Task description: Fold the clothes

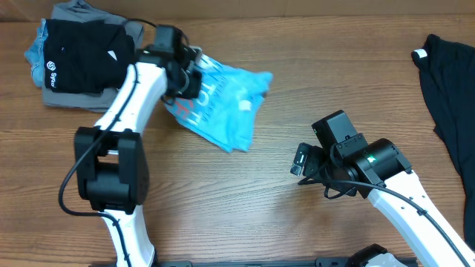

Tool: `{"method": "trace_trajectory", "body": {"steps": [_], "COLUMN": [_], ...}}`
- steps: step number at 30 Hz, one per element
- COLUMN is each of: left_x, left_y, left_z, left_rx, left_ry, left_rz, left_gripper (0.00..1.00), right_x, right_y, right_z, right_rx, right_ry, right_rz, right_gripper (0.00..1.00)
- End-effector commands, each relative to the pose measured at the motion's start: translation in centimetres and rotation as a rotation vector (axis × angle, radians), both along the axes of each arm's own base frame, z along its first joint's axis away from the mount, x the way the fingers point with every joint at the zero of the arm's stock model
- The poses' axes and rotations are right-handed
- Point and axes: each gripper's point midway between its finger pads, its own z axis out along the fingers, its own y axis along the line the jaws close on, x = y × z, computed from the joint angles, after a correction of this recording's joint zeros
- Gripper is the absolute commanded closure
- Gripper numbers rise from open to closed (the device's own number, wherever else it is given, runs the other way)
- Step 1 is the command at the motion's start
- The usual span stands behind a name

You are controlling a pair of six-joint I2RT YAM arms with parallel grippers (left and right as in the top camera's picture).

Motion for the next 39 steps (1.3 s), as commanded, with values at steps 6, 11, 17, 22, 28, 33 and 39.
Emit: {"method": "trace_trajectory", "body": {"steps": [6,11,17,22,28,33,39], "left_x": [4.4,6.2,8.0,8.6,8.5,7.7,6.7], "left_y": [9.2,14.3,17.5,18.4,21.6,23.4,25.6], "left_z": [3.6,7.3,14.3,18.2,18.7,17.8,15.8], "left_rx": [0.145,0.253,0.264,0.269,0.34,0.325,0.299], "left_ry": [-0.16,-0.253,-0.394,-0.475,-0.487,-0.449,-0.397], "left_rz": [0.092,0.167,0.238,0.27,0.402,0.452,0.476], "left_gripper": [0.86,0.84,0.83,0.79,0.81,0.73,0.31], "right_x": [0.0,-0.4,-0.6,-0.7,-0.9,-0.9,-1.0], "right_y": [-0.5,-0.7,-0.7,-0.5,-0.6,-0.6,-0.7], "right_z": [0.8,0.7,0.7,0.7,0.6,0.6,0.6], "right_rx": [-0.013,-0.019,-0.018,-0.008,-0.013,-0.013,-0.016], "right_ry": [-0.022,-0.005,0.004,0.008,0.018,0.018,0.022], "right_rz": [-0.007,-0.006,-0.008,-0.006,-0.006,-0.006,-0.005], "right_gripper": [0.0,0.0,0.0,0.0,0.0,0.0,0.0]}}
